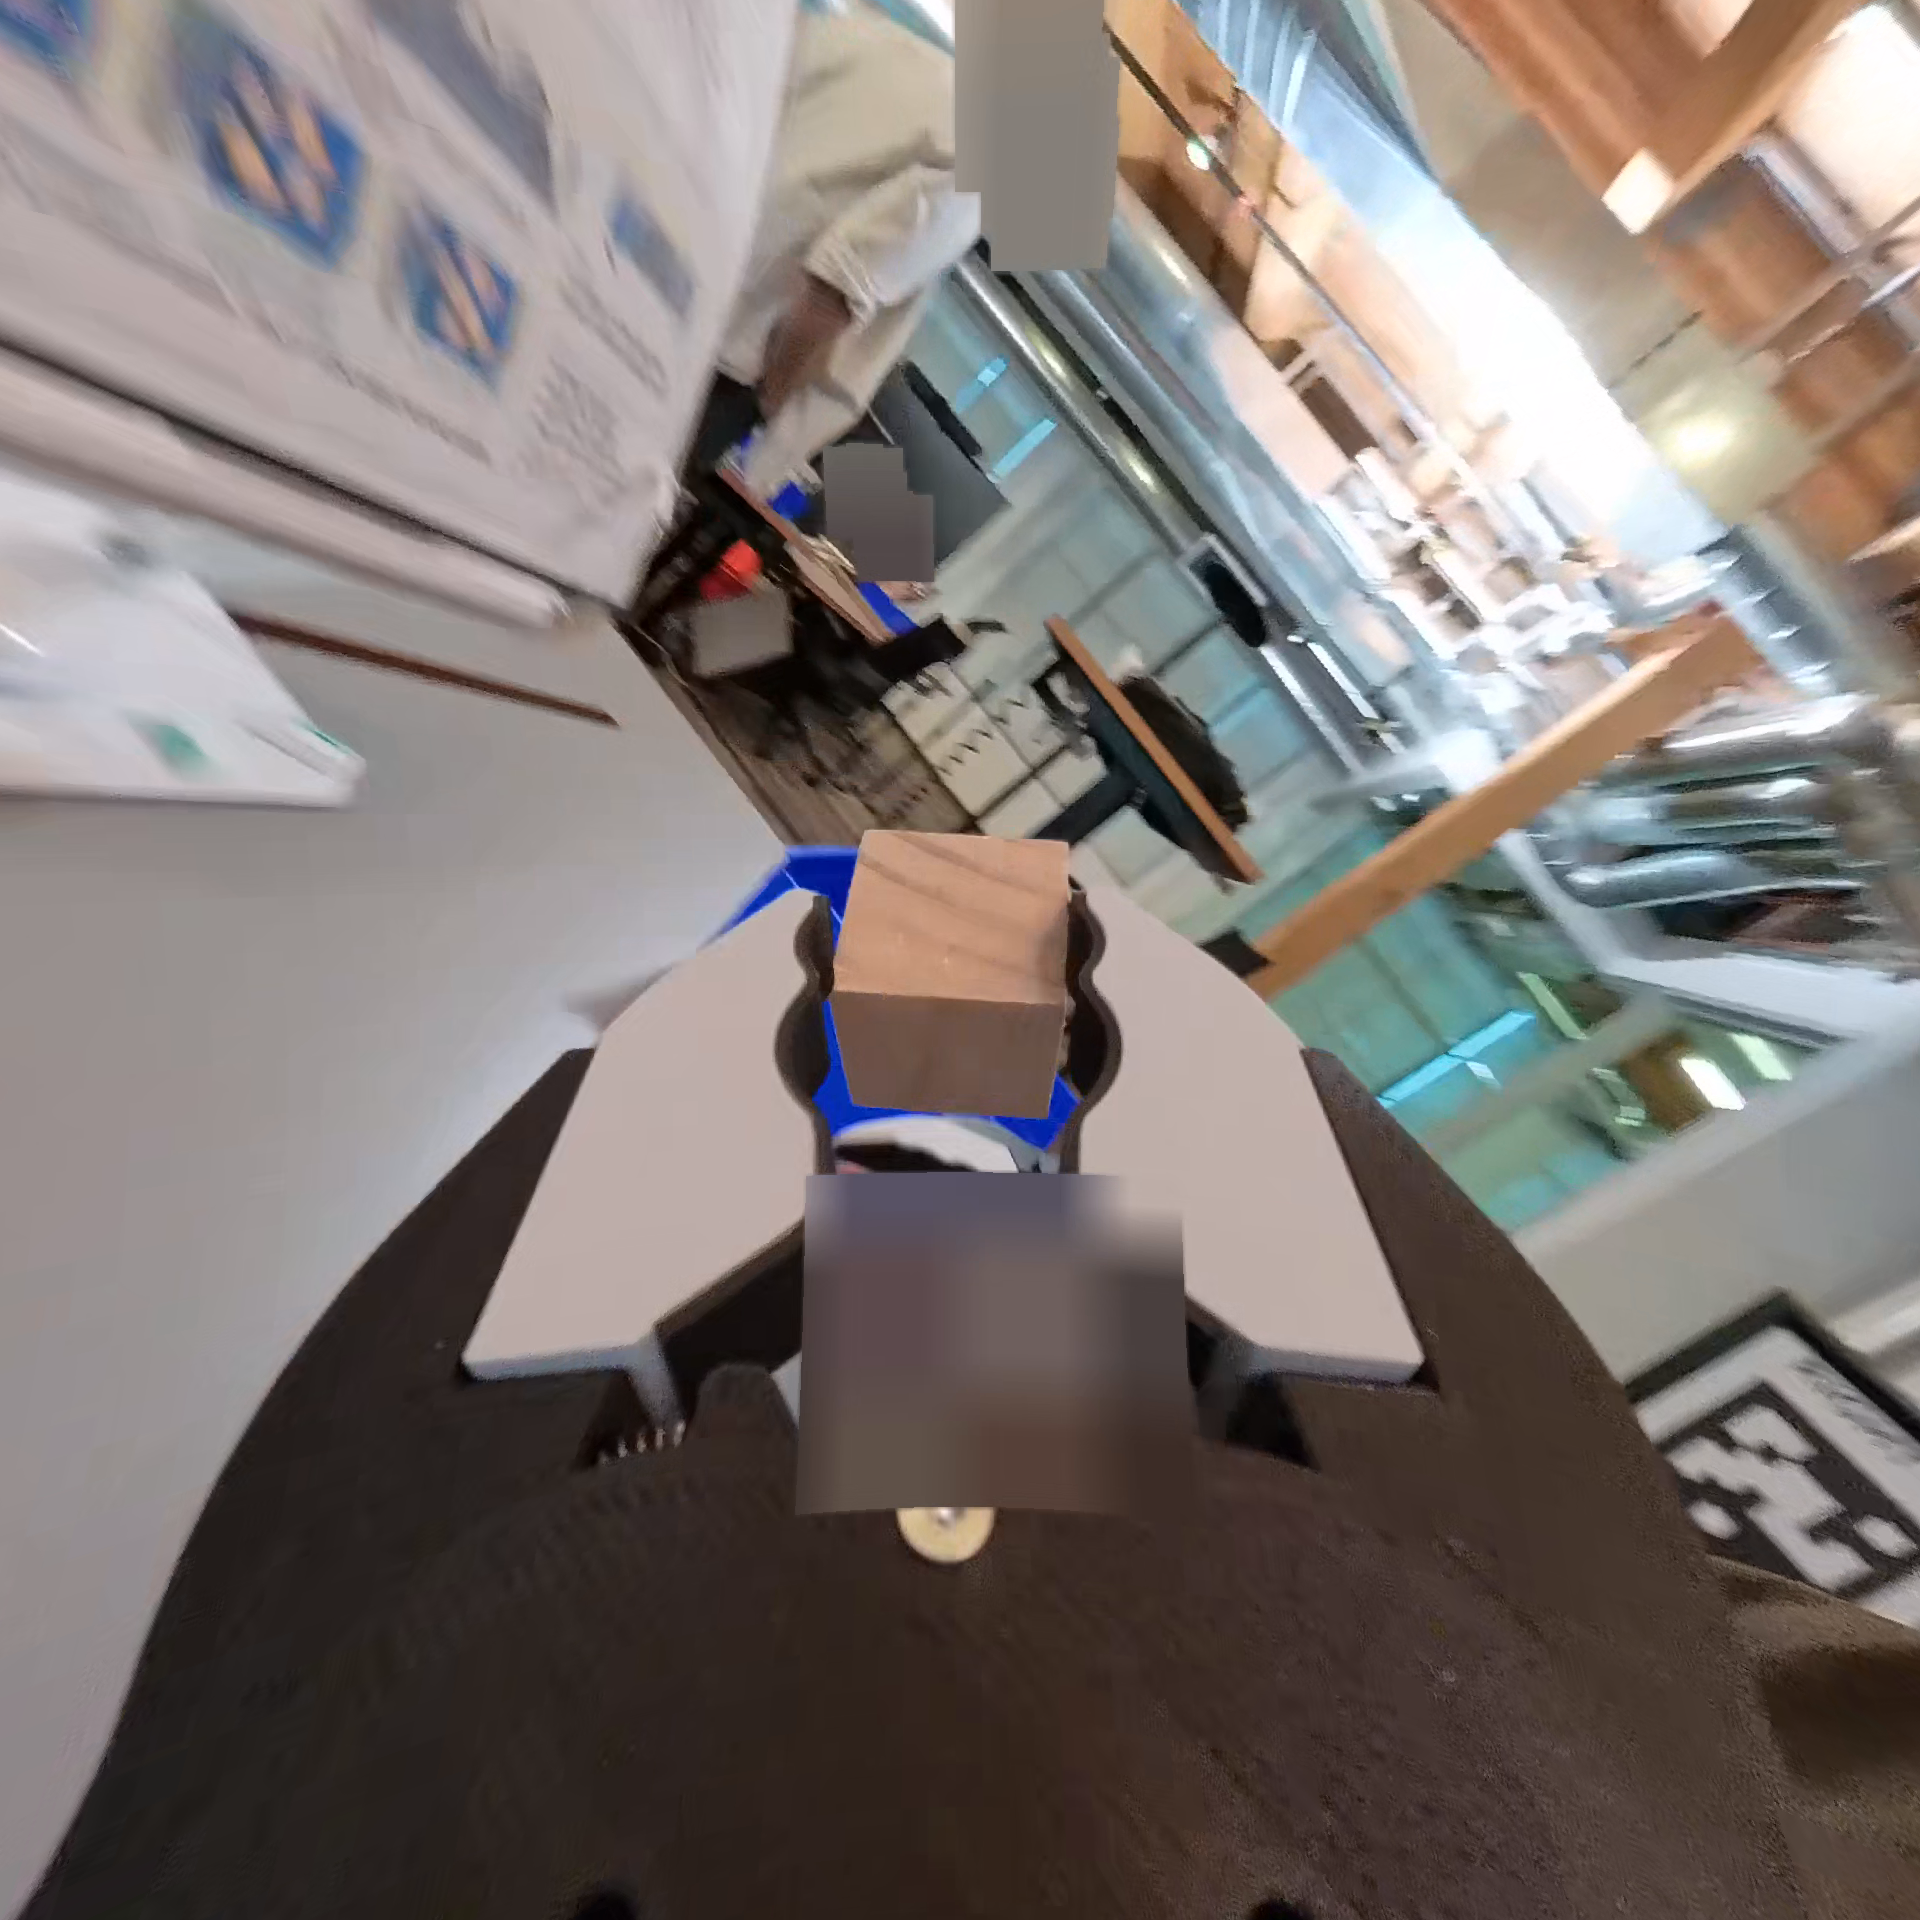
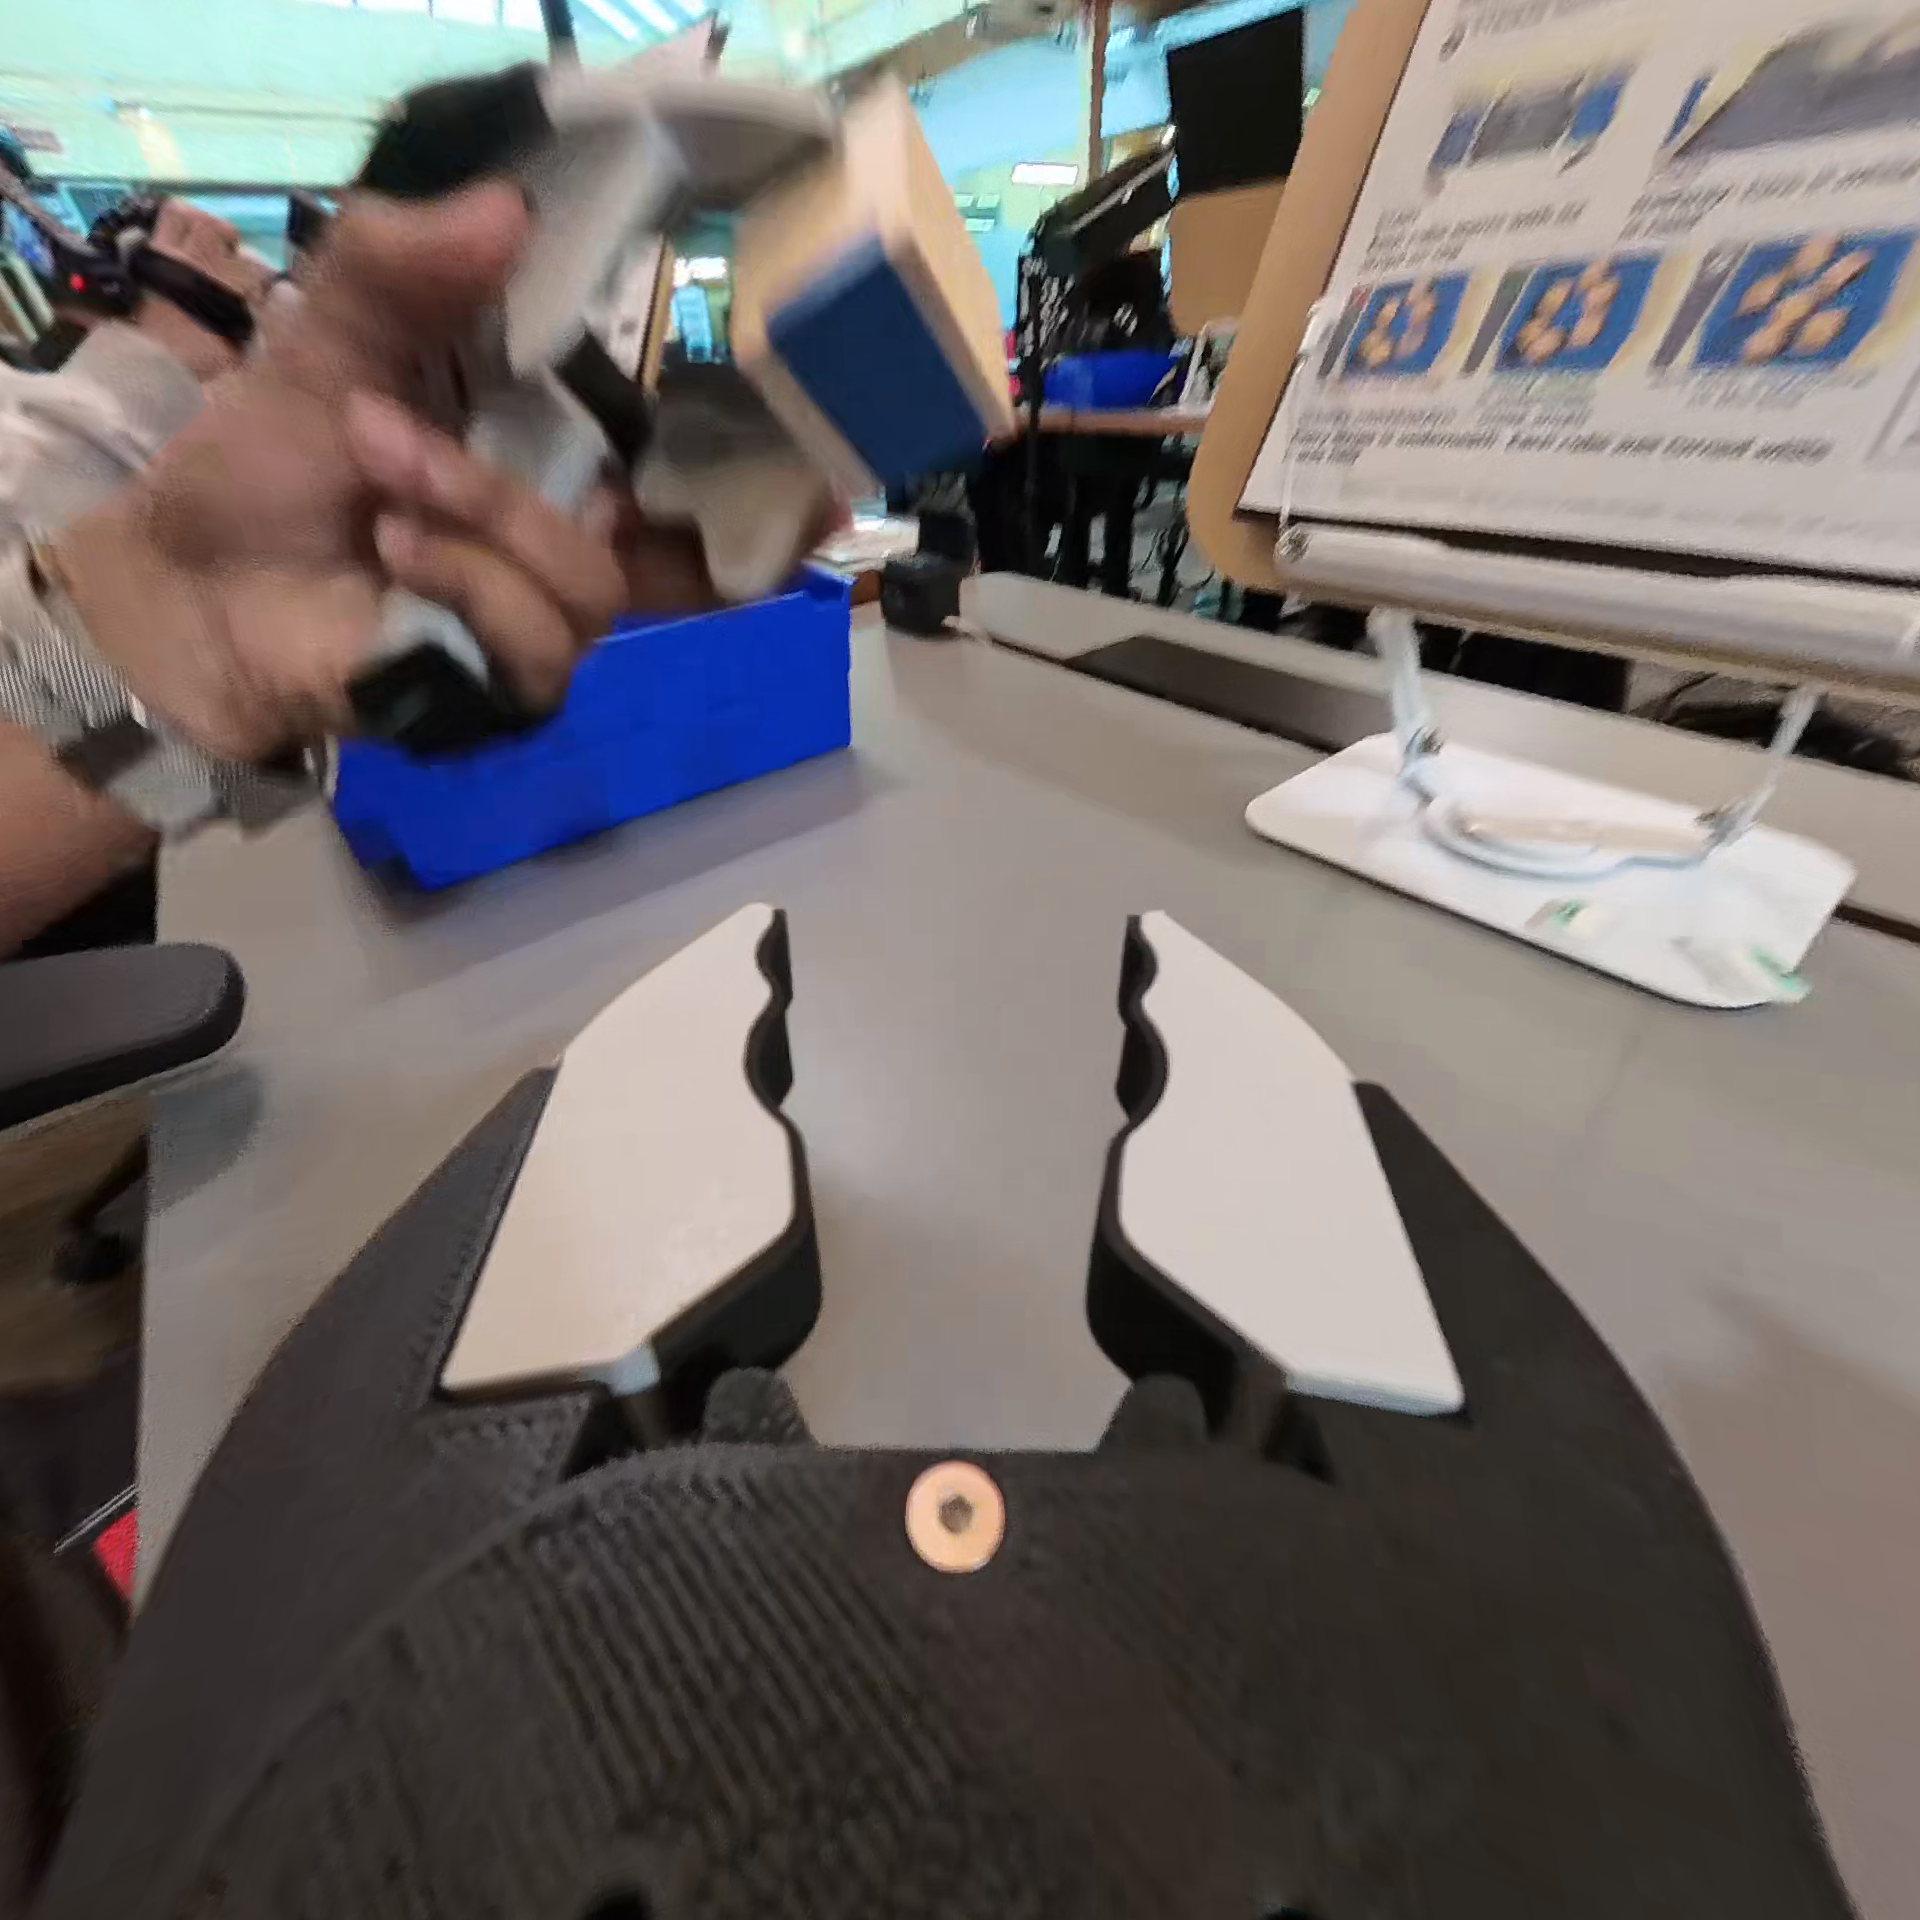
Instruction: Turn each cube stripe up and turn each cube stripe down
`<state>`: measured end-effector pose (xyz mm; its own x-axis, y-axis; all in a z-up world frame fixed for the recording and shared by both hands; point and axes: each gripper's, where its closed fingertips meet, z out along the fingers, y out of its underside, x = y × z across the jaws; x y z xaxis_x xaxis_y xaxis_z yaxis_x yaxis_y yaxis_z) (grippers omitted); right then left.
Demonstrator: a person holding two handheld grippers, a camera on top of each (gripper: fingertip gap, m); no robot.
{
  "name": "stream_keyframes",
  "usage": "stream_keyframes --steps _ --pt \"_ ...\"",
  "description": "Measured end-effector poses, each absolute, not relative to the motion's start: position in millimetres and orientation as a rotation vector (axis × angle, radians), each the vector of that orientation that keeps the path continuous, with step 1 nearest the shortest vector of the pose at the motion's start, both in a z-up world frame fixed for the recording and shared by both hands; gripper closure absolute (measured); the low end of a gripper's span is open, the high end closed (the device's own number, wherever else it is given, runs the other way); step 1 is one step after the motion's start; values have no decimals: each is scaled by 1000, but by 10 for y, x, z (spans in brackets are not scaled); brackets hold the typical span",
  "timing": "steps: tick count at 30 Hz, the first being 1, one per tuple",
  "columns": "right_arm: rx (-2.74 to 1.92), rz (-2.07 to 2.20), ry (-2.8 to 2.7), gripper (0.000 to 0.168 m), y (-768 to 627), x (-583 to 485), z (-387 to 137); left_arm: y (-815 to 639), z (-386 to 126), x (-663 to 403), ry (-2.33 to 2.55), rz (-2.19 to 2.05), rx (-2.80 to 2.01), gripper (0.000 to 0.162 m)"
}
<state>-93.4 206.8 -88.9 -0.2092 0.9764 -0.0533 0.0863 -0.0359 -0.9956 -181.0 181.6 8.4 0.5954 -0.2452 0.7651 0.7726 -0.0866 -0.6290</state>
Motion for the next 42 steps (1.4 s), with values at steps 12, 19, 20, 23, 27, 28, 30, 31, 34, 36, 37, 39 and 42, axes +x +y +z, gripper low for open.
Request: stream_keyframes --steps 12,19,20,23,27,28,30,31,34,36,37,39,42 --pt "-1252 1204 -1414 108 2280 -1016 -1129 2328 -890 -1201 -671 -1397 -1288 119" --pt "-1113 1066 -1501 121 2283 -1007 -1136 2325 -893 -1091 -621 -1448 -1304 118" --pt "-1109 1071 -1508 121 2275 -1006 -1132 2314 -895 -1090 -615 -1466 -1300 118" --pt "-1102 1074 -1531 122 2263 -1004 -1143 2288 -921 -1078 -589 -1493 -1335 118" --pt "-1087 1079 -1570 122 2244 -993 -1137 2244 -994 -1062 -503 -1416 -1480 109" --pt "-1091 1090 -1576 122 2239 -990 -1130 2226 -1006 -1061 -479 -1393 -1513 104" --pt "-1102 1105 -1589 122 2245 -980 -1122 2176 -1024 -1063 -420 -1352 -1575 95" --pt "-1111 1106 -1603 122 2255 -973 -1130 2155 -1044 -1084 -391 -1304 -1612 92" --pt "-1164 1091 -1689 122 2307 -942 -1250 2135 -1126 -1218 -264 -977 -1744 75" --pt "-1197 1062 -1774 122 2345 -907 -1382 2108 -1206 -1266 -119 -716 -1844 73" --pt "-1202 1043 -1812 122 2362 -890 -1432 2093 -1259 -1275 -43 -594 -1886 74" --pt "-1207 1002 -1883 122 2392 -858 -1506 2054 -1350 -1215 122 -427 -1940 76" --pt "-1218 949 -1984 122 2406 -798 -1627 2039 -1473 -1091 292 -277 -1992 80"
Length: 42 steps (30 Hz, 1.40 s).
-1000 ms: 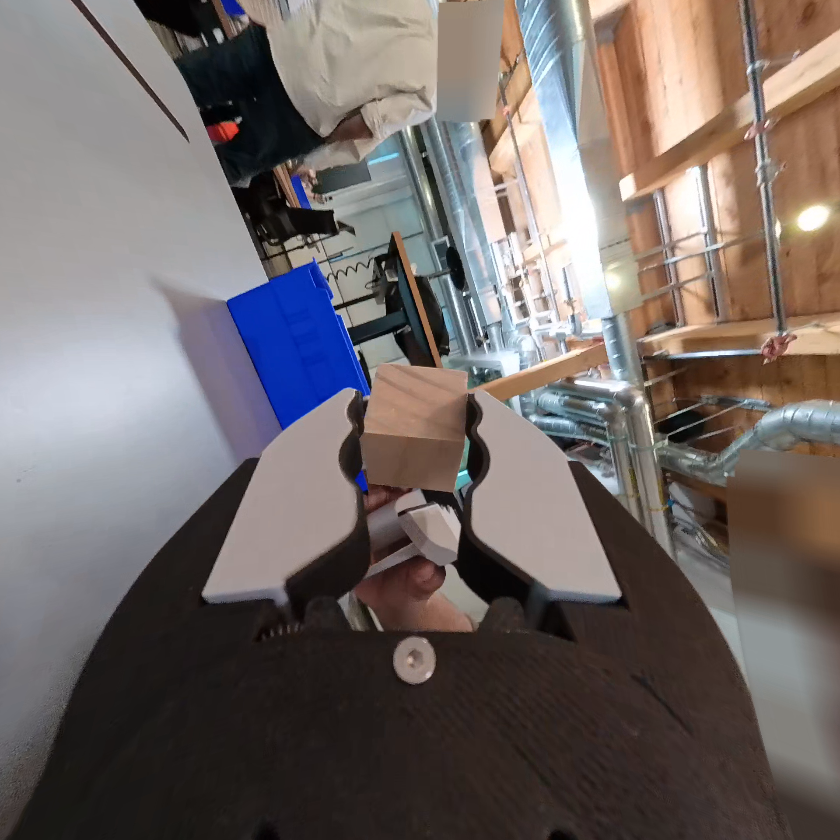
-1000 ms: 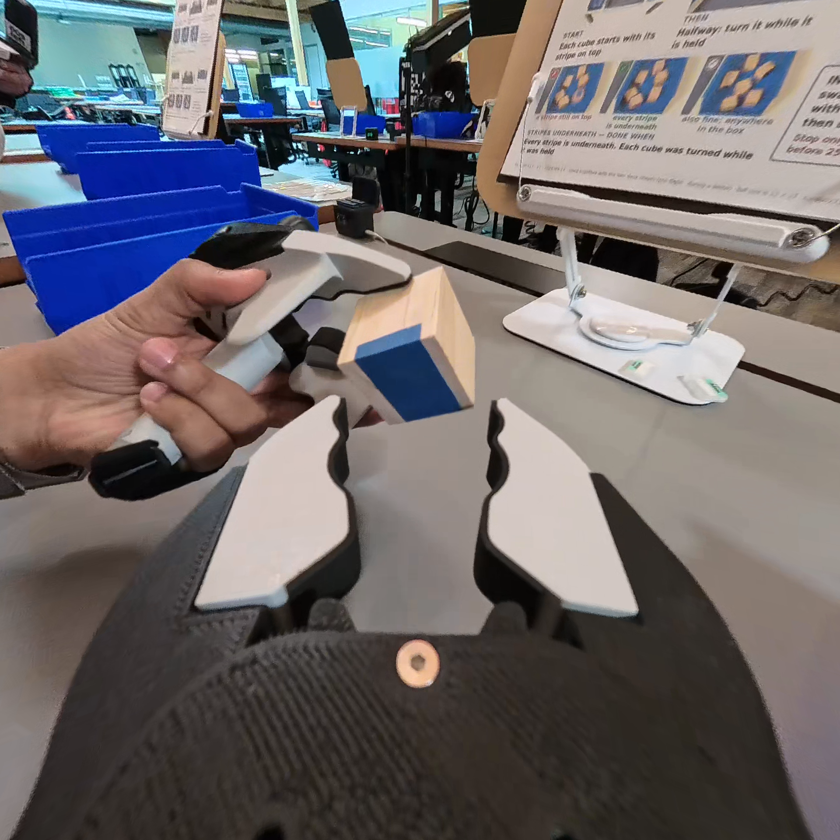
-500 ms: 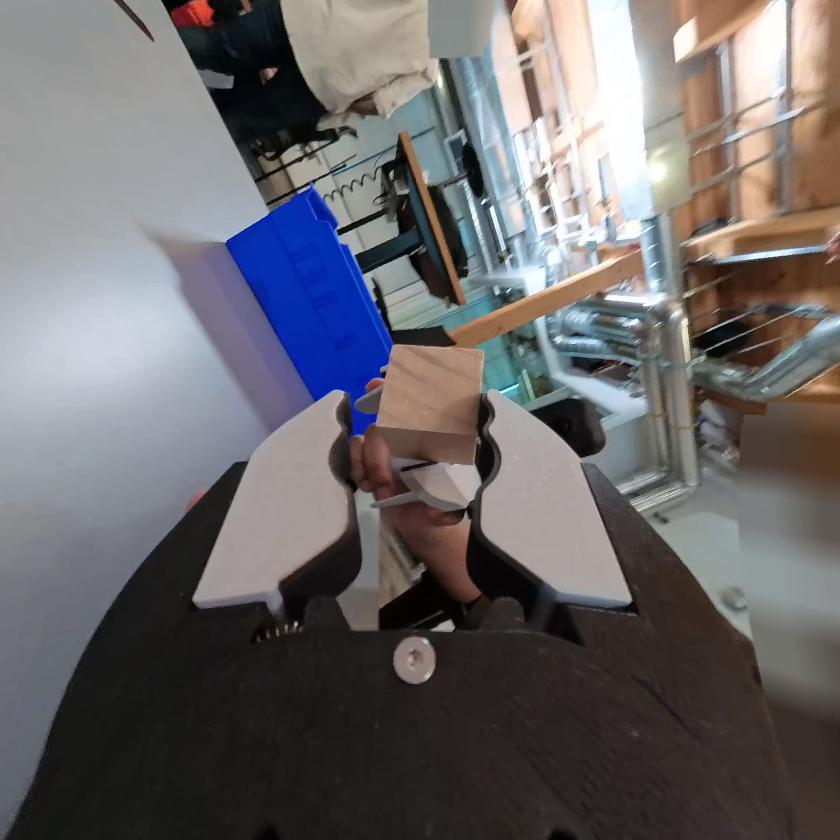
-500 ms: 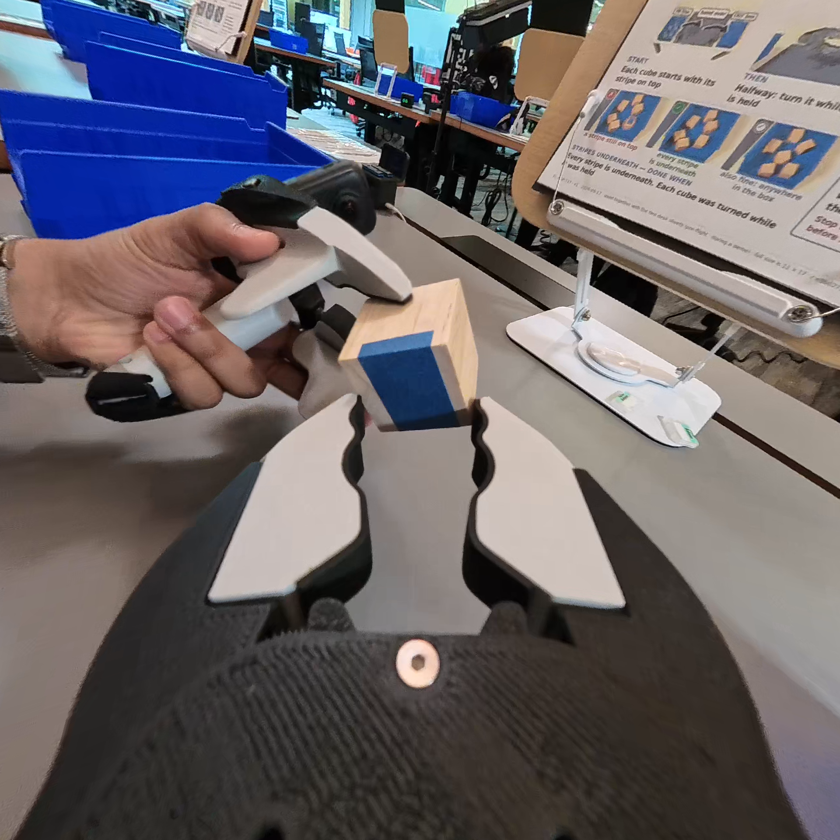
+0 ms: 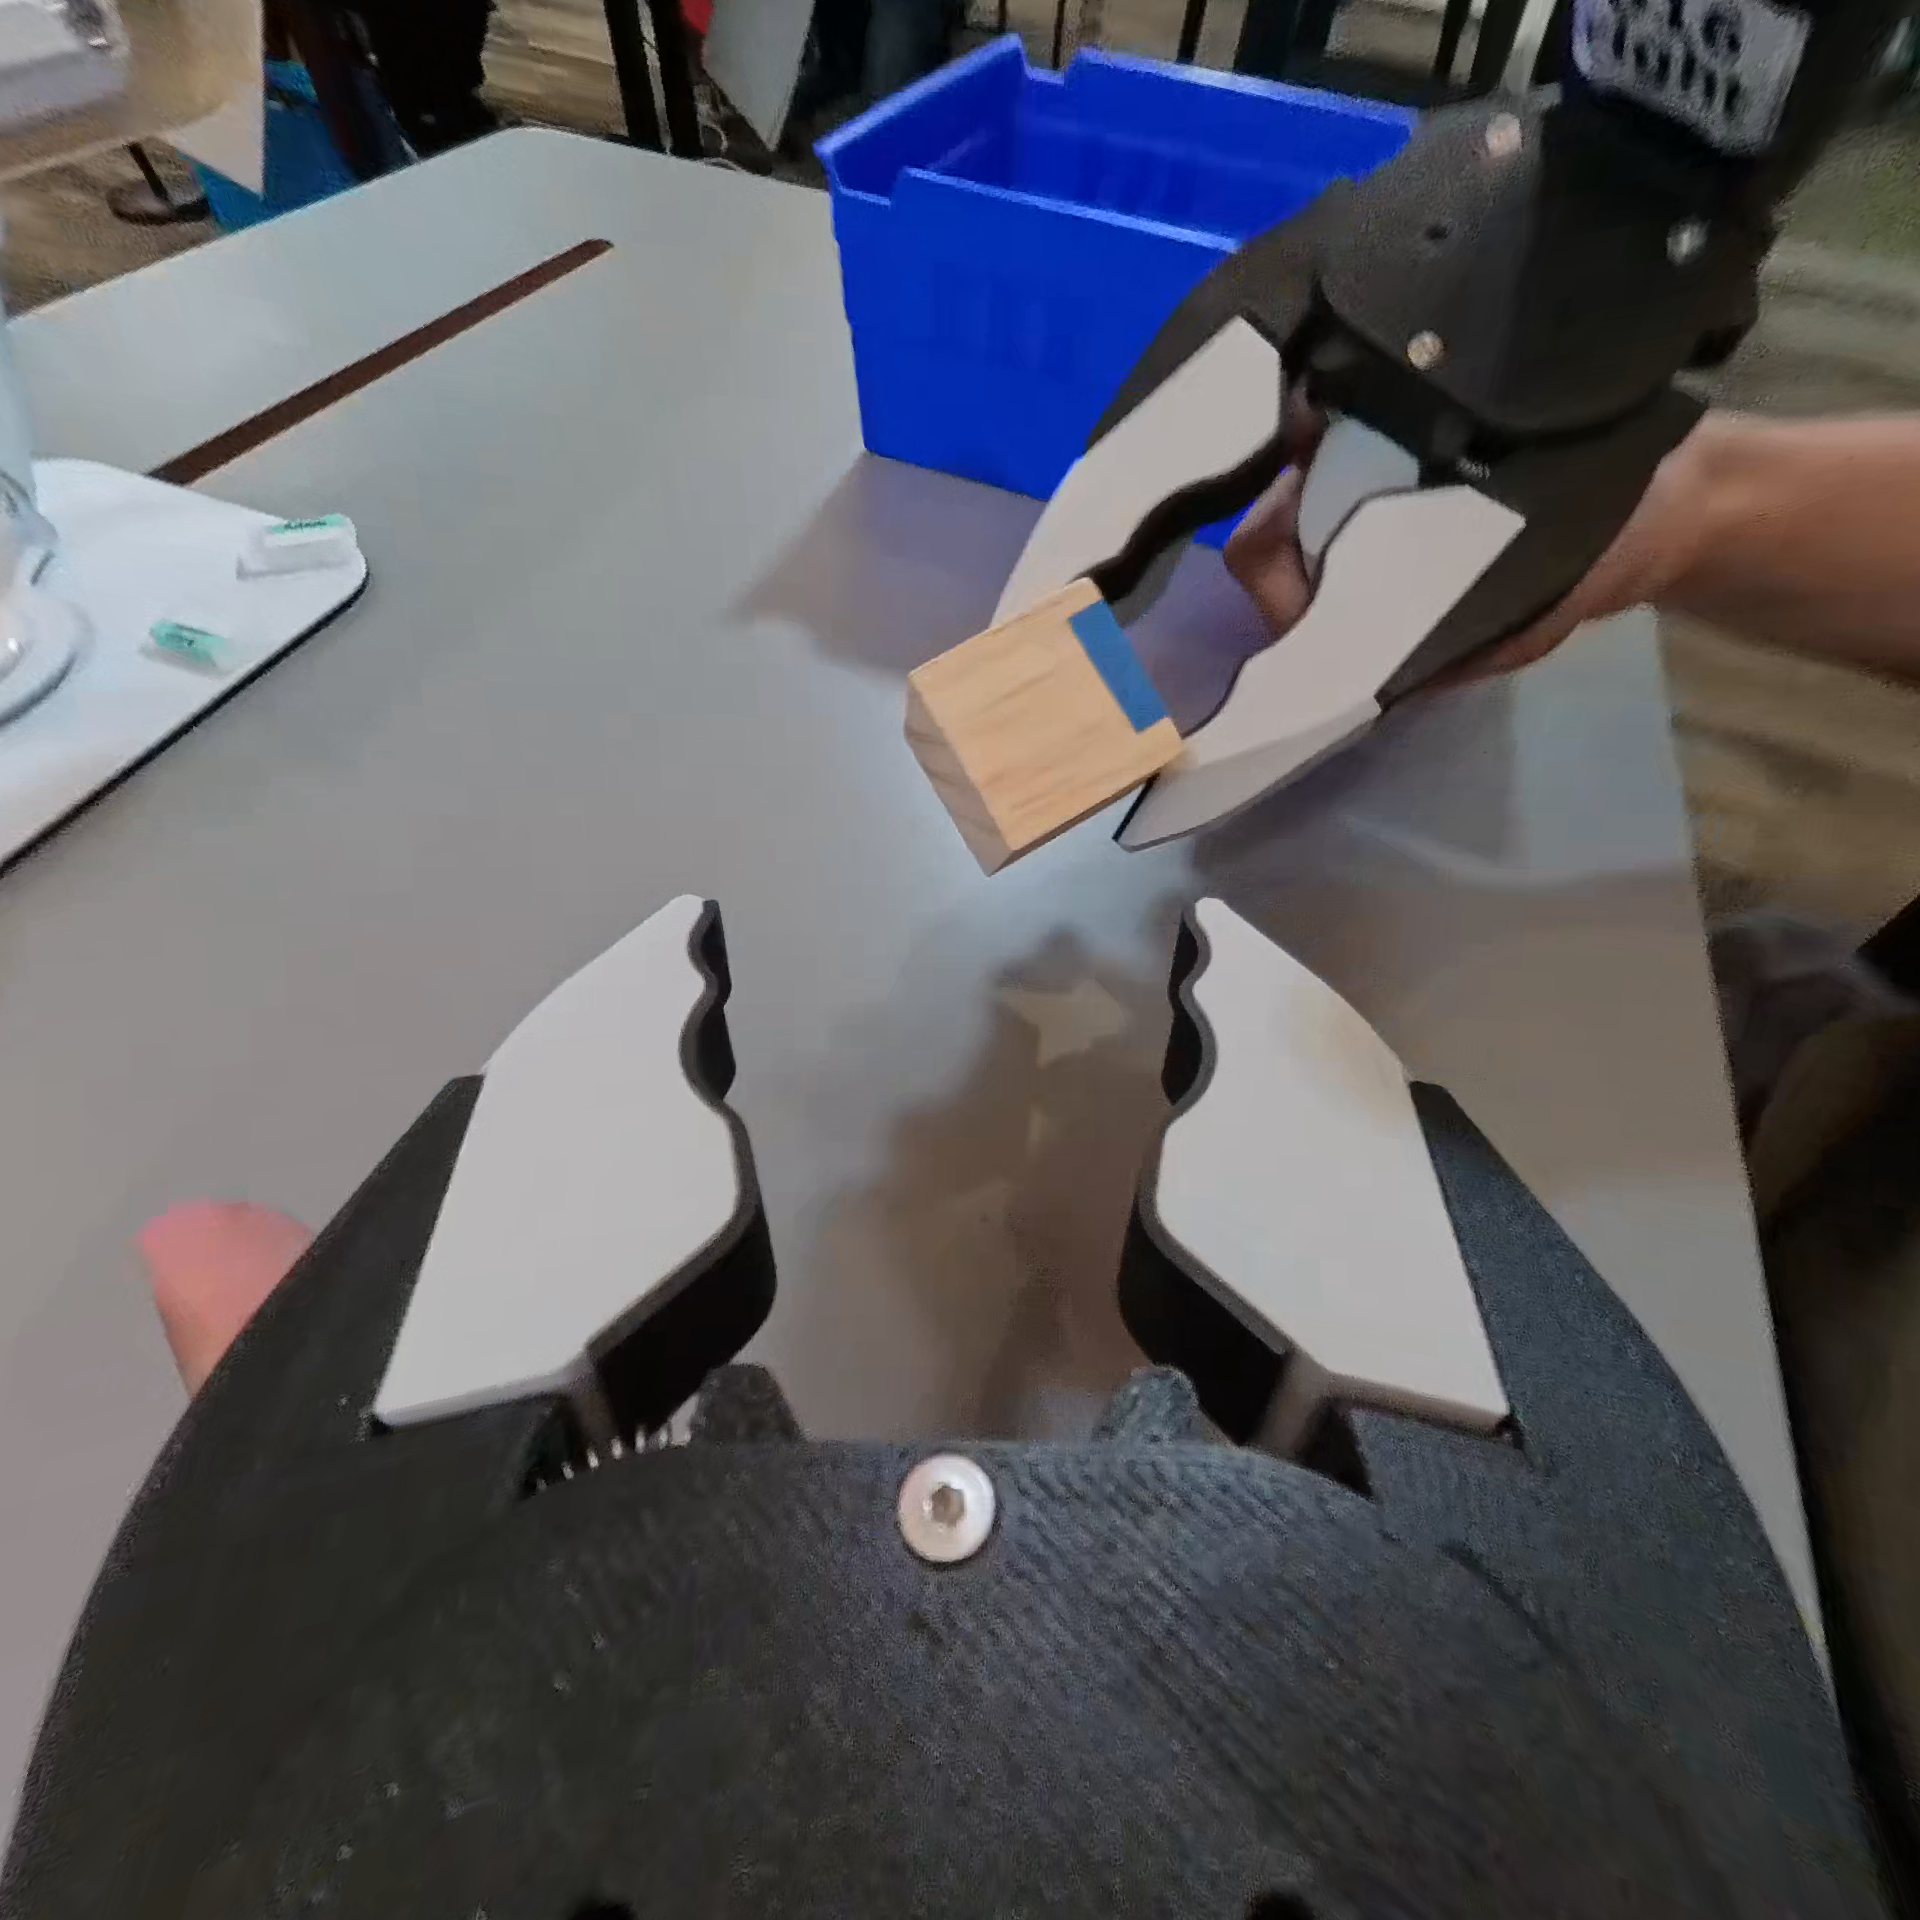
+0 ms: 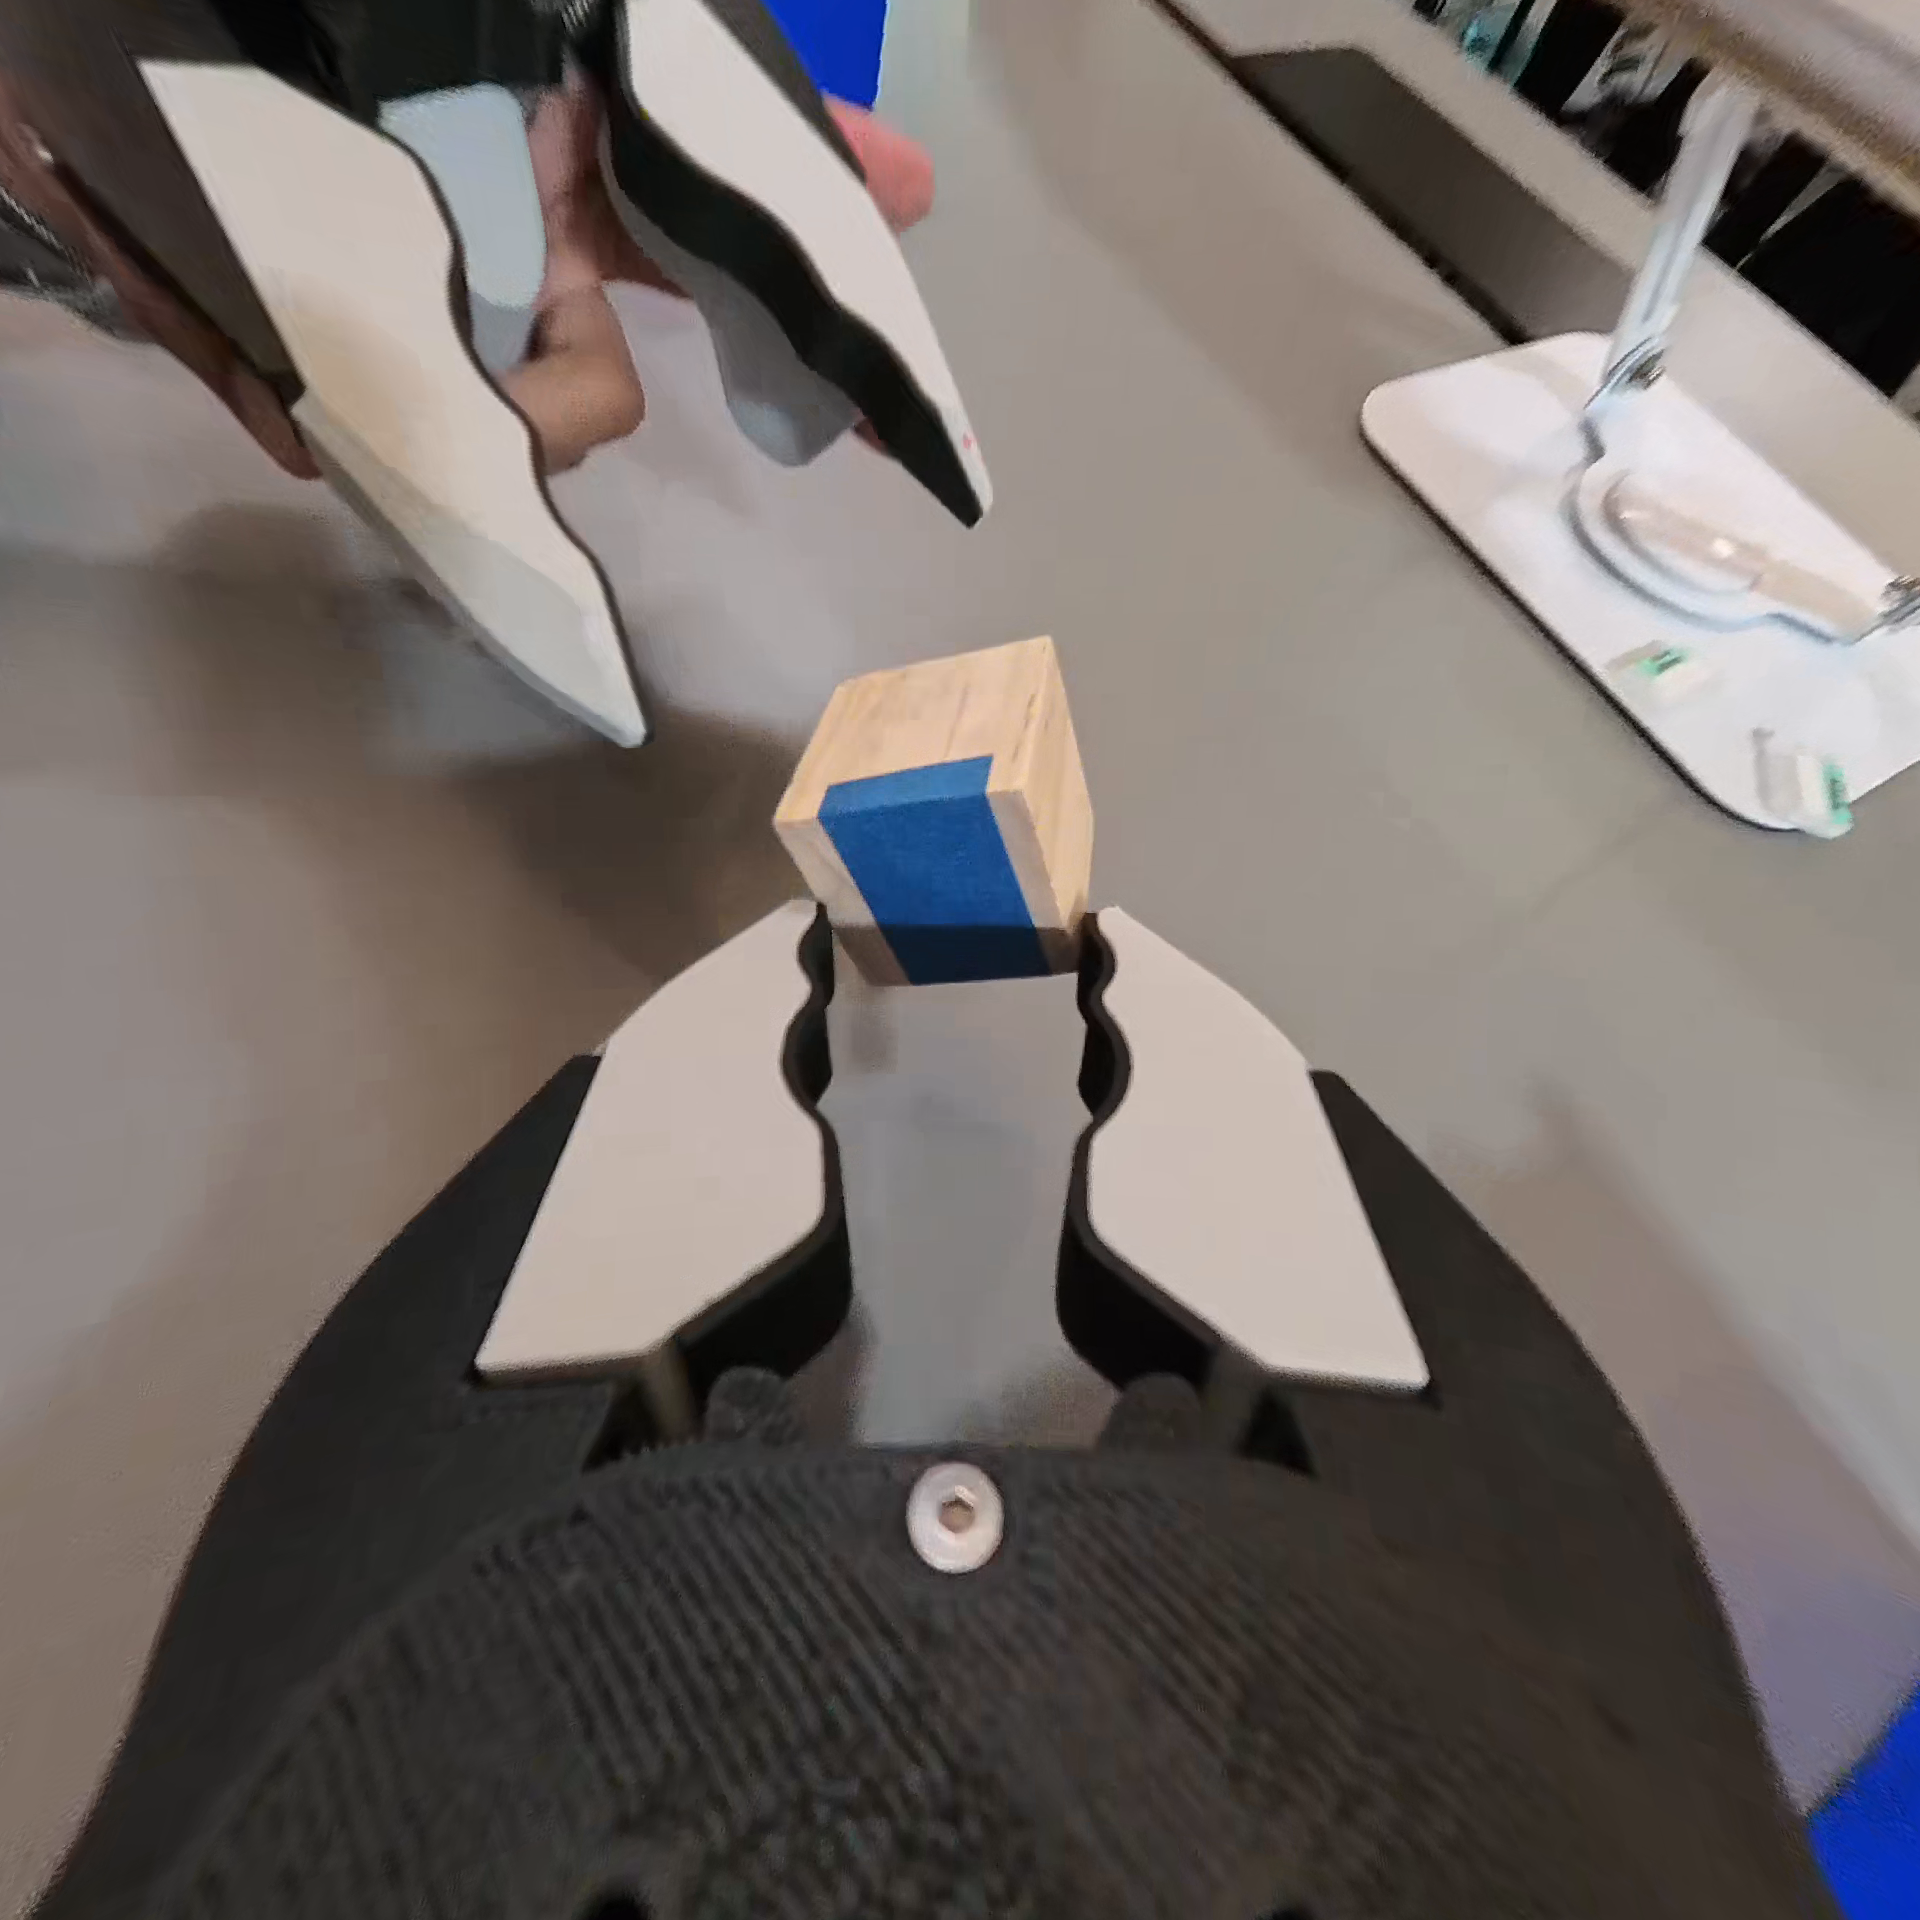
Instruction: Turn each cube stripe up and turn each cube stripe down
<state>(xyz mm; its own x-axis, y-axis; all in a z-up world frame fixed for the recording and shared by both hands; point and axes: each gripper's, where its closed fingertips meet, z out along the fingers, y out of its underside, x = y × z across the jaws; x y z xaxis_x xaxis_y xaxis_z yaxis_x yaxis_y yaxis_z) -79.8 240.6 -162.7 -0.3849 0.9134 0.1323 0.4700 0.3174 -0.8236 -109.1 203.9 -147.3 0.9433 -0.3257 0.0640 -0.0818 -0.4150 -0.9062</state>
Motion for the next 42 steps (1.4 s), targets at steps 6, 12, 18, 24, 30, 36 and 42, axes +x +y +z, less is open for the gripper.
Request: stream_keyframes --steps 6,12,18,24,30,36,42 --pt "-1195 836 -2157 122 2323 -715 -1847 2043 -1709 -895 448 -163 -2095 86" --pt "-1111 762 -2269 122 2149 -661 -1915 2055 -1763 -807 578 -7 -2106 94" --pt "-1030 791 -2362 122 2057 -566 -1968 1962 -1832 -624 758 35 -2131 110" --pt "-1000 894 -2346 121 2059 -536 -1932 1973 -1822 -585 817 116 -2116 115" --pt "-1010 1011 -2014 117 2276 -722 -1559 2055 -1487 -815 566 -5 -1984 118" --pt "-1065 1244 -1743 118 2419 -778 -1184 2031 -1135 -1052 304 -222 -1838 118" --pt "-949 1318 -1495 113 2484 -743 -771 1992 -870 -1044 200 -402 -1699 118"
